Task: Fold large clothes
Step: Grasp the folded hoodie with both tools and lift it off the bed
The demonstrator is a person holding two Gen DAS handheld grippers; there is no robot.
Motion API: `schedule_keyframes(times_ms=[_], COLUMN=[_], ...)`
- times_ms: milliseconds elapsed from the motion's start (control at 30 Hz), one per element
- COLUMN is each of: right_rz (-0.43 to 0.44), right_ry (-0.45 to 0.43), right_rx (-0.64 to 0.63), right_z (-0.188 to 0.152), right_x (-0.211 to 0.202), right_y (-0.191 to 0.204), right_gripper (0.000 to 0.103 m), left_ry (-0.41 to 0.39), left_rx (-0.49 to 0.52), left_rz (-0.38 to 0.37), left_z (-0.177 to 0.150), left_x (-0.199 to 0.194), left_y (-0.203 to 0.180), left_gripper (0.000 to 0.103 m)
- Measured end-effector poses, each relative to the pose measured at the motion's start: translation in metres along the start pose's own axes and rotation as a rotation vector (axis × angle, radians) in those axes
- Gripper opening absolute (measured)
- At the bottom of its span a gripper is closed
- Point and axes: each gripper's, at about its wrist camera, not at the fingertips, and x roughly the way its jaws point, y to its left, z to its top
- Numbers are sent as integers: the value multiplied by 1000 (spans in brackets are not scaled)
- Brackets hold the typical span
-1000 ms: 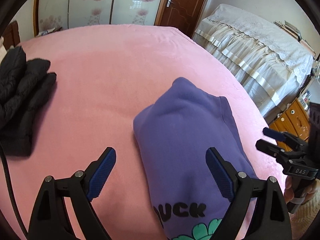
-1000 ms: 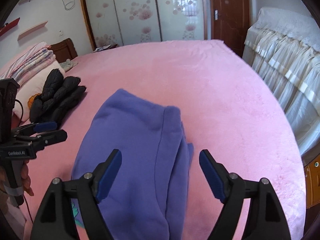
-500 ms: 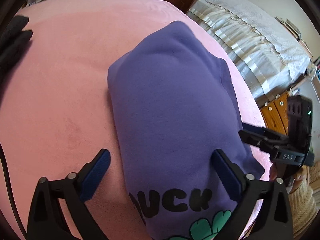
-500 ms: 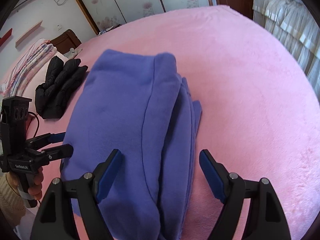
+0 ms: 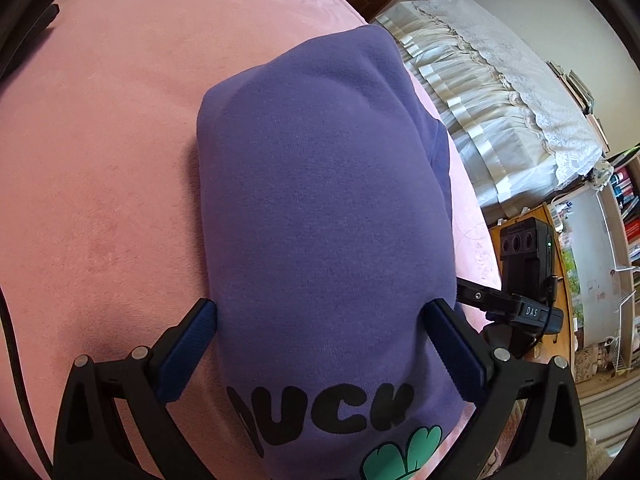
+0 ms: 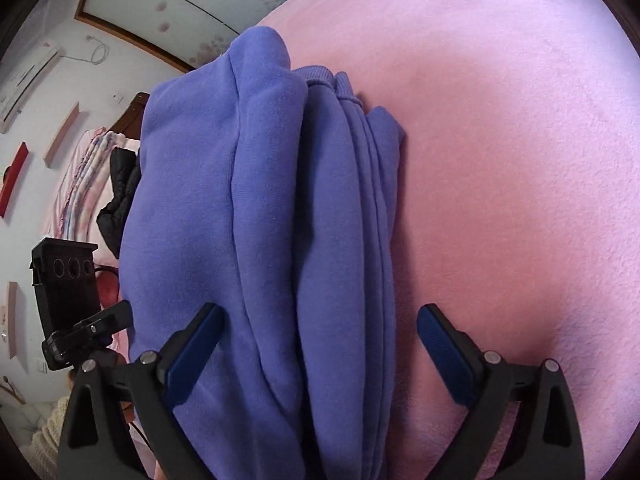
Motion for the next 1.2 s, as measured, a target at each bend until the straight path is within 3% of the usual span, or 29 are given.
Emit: schedule_keyframes(times_ms=[300,533,633,767,933,1067,1200], right_rz=[74,229,166,149,154,141,138], right_ry=[66,74,104,97,63,35,19], right_rx=[-6,19,-33,-51,-62,-71,-61], right_z=[10,13,13,14,10,6,4], right_x=[14,6,15,16,3,-3,-5], right_y=[-7,-23,-14,-11,-10,-8,-5], right_gripper=[95,96,95,80,55,48,45], left_ry=[17,52,59,70,43,111,75], left_rx=[-16,30,36,-18,-33,-68,-67], left_rz=[18,67,74,33,65,48,41], left_z=[4,6,6,8,3,9,7], left_x=[15,24,28,29,22,23,19], left_y=[2,-9,-8,2,-4,1,-2], left_gripper=[103,103,103,103,103,103,101])
